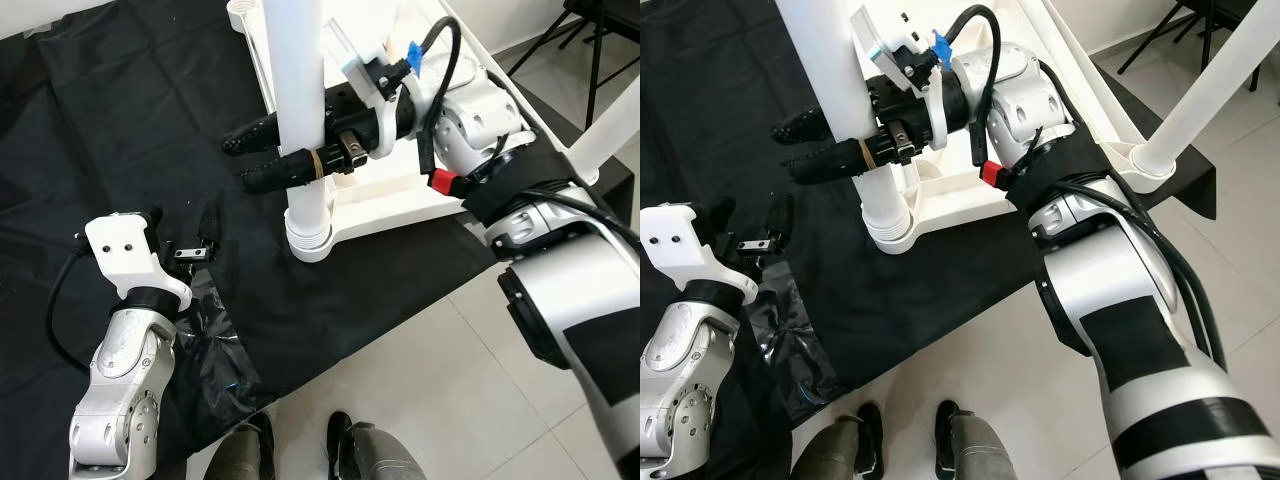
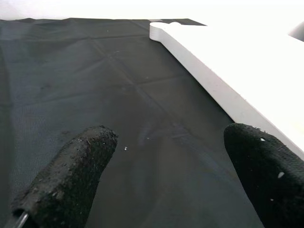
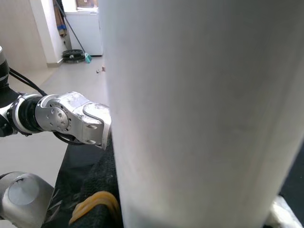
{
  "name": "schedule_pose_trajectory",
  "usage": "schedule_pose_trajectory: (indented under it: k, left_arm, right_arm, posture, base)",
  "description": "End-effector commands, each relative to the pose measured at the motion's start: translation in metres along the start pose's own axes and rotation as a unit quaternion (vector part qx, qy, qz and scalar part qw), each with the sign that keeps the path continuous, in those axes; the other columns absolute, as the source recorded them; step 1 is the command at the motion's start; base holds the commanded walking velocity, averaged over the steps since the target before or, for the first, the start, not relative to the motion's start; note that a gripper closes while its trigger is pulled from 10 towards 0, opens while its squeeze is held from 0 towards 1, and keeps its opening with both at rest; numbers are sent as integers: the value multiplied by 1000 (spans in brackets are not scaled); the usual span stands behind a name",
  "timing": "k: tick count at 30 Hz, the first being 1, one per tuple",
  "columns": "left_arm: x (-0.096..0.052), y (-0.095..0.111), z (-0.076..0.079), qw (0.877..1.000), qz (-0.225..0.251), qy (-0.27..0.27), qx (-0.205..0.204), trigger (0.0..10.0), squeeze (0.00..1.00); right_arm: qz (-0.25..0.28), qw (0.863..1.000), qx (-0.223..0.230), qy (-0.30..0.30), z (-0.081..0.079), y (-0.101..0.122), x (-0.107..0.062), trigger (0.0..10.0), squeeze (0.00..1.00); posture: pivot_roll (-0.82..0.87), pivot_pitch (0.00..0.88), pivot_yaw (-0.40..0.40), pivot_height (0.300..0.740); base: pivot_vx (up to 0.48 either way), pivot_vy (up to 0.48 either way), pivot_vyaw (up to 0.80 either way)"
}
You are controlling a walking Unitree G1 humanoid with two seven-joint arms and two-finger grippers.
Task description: Building children table
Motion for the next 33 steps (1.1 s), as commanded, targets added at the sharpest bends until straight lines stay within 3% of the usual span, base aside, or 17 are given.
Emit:
schedule_pose_trajectory:
  k: [1,14,19,30,33]
  left_arm:
    - [-2,-5,0,1000,-11,1,0,10000,0]
    - [-1,-5,1,1000,-10,-3,-1,10000,0]
    - [0,-5,2,1000,-10,-3,-3,10000,0]
    - [1,-5,3,1000,-8,-5,-5,10000,0]
    - [1,-4,3,1000,-7,-4,-5,10000,0]
  right_arm:
    - [-70,995,72,-8,-1,-42,-4,10000,0]
    - [-43,998,46,-24,1,-25,-14,10000,0]
    - [-9,999,24,-32,2,-7,-21,10000,0]
    - [8,999,20,-31,1,-6,-22,10000,0]
    - [21,999,28,-17,1,-17,-12,10000,0]
  posture:
    - [-14,332,-52,740]
    - [-10,330,-46,740]
    - [-13,327,-44,740]
    - [-14,324,-43,740]
    - [-11,327,-44,740]
  base:
    - [0,0,0]
    - [0,0,0]
    - [0,0,0]
    - [0,0,0]
    - [0,0,0]
Point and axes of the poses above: a point about 5 cm out from each wrist's last joint towards the gripper, its own x axis pointing out of the wrist towards the gripper, its own y axis along the axis of the wrist's last joint, z = x × y, the point moved 1 cm from there along x, pointing out of the wrist towards the gripper, and after that the axes turned 11 degrees about x, right-handed, at the moved point
